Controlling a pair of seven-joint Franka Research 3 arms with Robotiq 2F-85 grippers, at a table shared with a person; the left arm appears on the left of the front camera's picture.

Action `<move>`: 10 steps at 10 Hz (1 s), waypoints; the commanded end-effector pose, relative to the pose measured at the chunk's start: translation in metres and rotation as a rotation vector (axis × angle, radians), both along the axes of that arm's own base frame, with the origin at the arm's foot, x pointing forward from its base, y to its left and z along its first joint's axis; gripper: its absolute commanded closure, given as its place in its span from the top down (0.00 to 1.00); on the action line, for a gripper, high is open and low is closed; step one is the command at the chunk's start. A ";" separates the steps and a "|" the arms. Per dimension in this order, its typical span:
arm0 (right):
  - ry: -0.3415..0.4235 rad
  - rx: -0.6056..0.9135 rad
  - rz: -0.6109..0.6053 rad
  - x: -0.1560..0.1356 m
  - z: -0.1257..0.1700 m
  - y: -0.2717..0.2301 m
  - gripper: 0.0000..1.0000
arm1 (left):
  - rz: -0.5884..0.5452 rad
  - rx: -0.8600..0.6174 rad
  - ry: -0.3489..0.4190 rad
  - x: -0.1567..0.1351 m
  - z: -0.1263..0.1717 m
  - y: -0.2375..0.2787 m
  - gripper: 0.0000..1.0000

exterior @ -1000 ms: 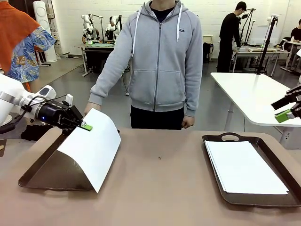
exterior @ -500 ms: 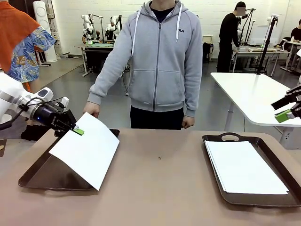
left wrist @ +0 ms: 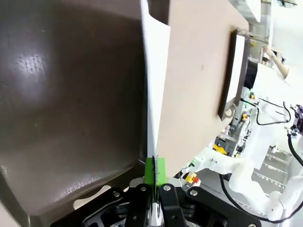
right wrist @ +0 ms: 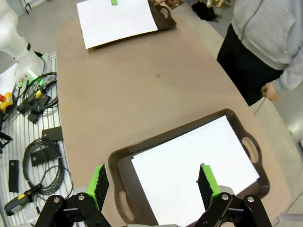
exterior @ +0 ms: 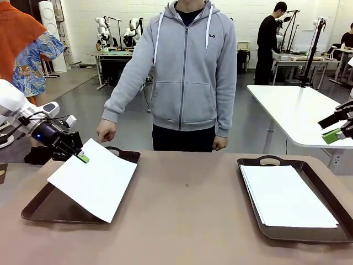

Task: Sort the A4 documents.
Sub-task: Place the A4 Paper in the designated Handle tray.

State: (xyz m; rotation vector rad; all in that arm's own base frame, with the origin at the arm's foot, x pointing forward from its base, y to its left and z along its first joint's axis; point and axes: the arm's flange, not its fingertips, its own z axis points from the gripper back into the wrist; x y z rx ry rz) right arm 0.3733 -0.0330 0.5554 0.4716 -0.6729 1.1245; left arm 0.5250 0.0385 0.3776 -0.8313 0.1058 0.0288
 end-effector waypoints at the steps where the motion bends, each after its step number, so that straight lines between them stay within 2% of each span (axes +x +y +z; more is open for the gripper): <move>1: 0.004 -0.013 -0.003 -0.001 -0.001 0.001 0.98 | 0.041 0.104 -0.003 0.008 -0.003 -0.004 0.01; 2: 0.004 -0.013 -0.003 -0.001 -0.001 0.001 0.98 | 0.030 0.156 -0.012 0.012 -0.008 -0.001 0.01; 5: 0.004 -0.013 -0.003 -0.001 -0.001 0.001 0.98 | 0.013 0.188 -0.088 0.021 -0.020 0.002 0.01; 8: 0.004 -0.013 -0.003 -0.001 -0.001 0.001 0.98 | -0.021 0.226 -0.070 0.032 -0.026 0.004 0.01; 10: 0.004 -0.013 -0.003 -0.001 -0.001 0.001 0.98 | -0.037 0.318 -0.036 0.036 -0.029 0.006 0.01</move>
